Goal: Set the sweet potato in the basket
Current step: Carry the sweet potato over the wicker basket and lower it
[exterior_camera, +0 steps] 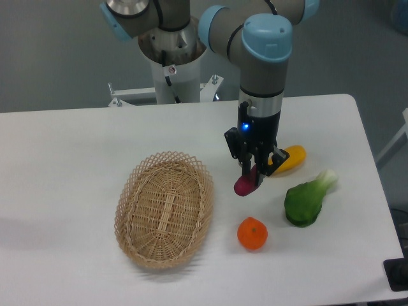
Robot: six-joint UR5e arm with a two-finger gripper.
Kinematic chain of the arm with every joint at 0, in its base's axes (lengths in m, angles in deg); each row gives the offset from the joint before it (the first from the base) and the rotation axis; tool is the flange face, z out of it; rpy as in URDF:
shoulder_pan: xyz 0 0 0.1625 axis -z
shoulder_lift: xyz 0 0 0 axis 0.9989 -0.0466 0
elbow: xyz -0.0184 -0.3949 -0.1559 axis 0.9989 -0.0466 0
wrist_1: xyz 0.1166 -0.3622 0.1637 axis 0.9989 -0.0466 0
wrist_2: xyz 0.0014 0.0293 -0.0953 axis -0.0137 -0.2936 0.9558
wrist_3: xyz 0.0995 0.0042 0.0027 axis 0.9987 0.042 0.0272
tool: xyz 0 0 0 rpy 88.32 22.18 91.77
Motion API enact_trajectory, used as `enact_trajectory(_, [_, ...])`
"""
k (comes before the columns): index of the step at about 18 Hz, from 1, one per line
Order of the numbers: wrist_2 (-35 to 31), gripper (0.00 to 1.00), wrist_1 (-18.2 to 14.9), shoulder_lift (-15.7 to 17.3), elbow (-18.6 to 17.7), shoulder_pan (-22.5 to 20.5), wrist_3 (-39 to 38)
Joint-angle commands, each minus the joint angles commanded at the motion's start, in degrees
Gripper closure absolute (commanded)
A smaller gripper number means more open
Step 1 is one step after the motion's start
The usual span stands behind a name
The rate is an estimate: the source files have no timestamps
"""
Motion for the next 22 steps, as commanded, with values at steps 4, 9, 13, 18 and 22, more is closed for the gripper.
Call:
enact_trajectory(4, [0.00, 0.83, 0.44, -0.62, -0.18, 2.28, -4.82])
enact_trajectory(9, [-2.98, 0.83, 4.38, -0.79, -2.10, 8.60, -15.01])
enact_trajectory(13, [-9.39, 0.82, 8.52, -1.58, -6.67, 14.40, -21.01])
enact_trajectory(18, [-16.17, 0.81, 8.88, -3.69, -11.33, 19.94, -16.79])
enact_trajectory(22, [-17.66, 0.81, 8.96, -5.88, -12.48, 22.05, -16.79])
